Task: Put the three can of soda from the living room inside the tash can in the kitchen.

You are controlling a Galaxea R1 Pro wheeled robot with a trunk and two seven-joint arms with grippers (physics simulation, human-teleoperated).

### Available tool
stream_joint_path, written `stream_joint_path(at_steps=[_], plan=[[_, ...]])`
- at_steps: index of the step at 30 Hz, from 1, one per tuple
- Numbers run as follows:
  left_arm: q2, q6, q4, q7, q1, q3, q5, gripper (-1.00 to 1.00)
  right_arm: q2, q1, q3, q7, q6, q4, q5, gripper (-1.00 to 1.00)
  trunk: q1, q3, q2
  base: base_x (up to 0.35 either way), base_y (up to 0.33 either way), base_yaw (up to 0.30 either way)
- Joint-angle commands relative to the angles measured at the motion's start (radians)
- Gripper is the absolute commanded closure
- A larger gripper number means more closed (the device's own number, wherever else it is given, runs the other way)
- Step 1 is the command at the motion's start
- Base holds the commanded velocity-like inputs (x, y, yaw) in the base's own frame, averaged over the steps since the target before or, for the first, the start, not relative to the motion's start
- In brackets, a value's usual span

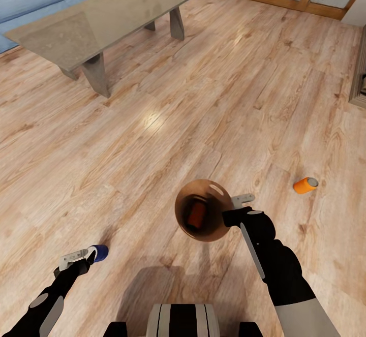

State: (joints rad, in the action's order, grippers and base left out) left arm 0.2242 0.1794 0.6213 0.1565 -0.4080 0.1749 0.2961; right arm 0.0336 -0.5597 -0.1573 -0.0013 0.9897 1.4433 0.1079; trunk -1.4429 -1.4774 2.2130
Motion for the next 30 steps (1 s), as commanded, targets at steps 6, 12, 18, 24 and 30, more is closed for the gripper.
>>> stream_joint_path(at_steps=[6,12,18,24,30], plan=[[0.000,0.000,0.000,0.000,0.000,0.000,0.000,-1.00,0.000,0.000,-0.001,0.002,0.000,0.000,-0.016,1.00,0.000,-0.002,0.000,0.000,0.000,0.000],[0.000,0.000,0.000,0.000,0.000,0.000,0.000,-1.00,0.000,0.000,-0.001,0.001,0.000,0.000,-0.016,1.00,-0.015,-0.019,0.028,0.000,0.000,0.000],[0.000,0.000,0.000,0.000,0.000,0.000,0.000,-1.00,0.000,0.000,-0.001,0.002,0.000,0.000,-0.016,1.00,-0.038,-0.038,0.070,0.000,0.000,0.000],[0.000,0.000,0.000,0.000,0.000,0.000,0.000,-1.00,0.000,0.000,-0.001,0.001,0.000,0.000,-0.016,1.00,-0.042,-0.041,0.077,0.000,0.000,0.000],[0.000,0.000,0.001,0.000,0.000,0.000,0.000,-1.00,0.000,0.000,-0.001,0.002,0.000,0.000,-0.016,1.00,-0.042,-0.041,0.077,0.056,-0.007,0.000]])
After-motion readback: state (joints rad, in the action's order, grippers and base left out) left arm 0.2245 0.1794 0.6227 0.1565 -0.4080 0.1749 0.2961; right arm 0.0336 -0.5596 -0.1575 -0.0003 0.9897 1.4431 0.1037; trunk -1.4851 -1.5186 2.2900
